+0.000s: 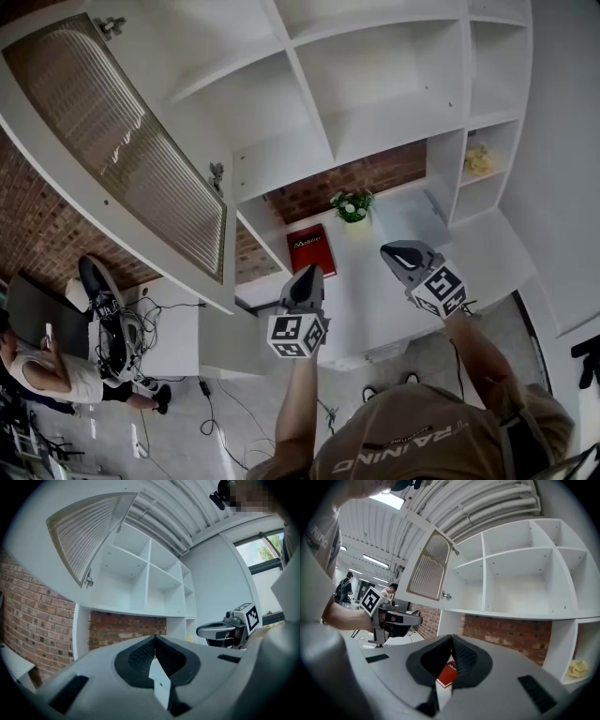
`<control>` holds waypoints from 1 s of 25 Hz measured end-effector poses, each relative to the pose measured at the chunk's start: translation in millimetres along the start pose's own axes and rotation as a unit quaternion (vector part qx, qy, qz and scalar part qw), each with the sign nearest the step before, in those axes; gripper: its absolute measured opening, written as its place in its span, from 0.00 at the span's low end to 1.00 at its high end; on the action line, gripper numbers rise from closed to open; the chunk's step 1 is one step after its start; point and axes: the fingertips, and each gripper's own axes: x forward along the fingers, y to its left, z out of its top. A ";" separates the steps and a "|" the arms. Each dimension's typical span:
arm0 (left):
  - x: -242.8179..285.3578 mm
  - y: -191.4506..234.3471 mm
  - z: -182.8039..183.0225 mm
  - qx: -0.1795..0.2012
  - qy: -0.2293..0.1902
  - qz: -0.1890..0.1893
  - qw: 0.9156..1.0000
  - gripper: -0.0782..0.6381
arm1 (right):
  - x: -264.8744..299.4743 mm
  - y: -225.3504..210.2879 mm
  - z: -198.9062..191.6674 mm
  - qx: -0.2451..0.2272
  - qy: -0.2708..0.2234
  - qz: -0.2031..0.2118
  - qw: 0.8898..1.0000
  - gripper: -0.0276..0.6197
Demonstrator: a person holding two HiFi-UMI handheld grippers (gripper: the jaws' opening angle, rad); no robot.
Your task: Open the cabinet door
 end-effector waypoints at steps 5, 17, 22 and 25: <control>-3.0 0.3 2.5 0.007 0.000 -0.003 1.000 0.12 | 2.0 6.0 0.3 -0.002 0.000 0.006 1.000 0.06; 2.7 0.0 5.4 0.003 -0.006 -0.013 1.000 0.12 | -1.8 3.0 4.7 -0.009 0.002 -0.003 1.000 0.06; 4.4 -7.7 6.5 0.013 -0.008 -0.018 1.000 0.12 | -5.4 2.2 5.8 -0.012 0.000 -0.009 1.000 0.06; 4.0 -11.2 4.2 0.019 -0.004 -0.020 1.000 0.12 | -7.0 1.3 4.4 -0.012 0.001 -0.010 1.000 0.06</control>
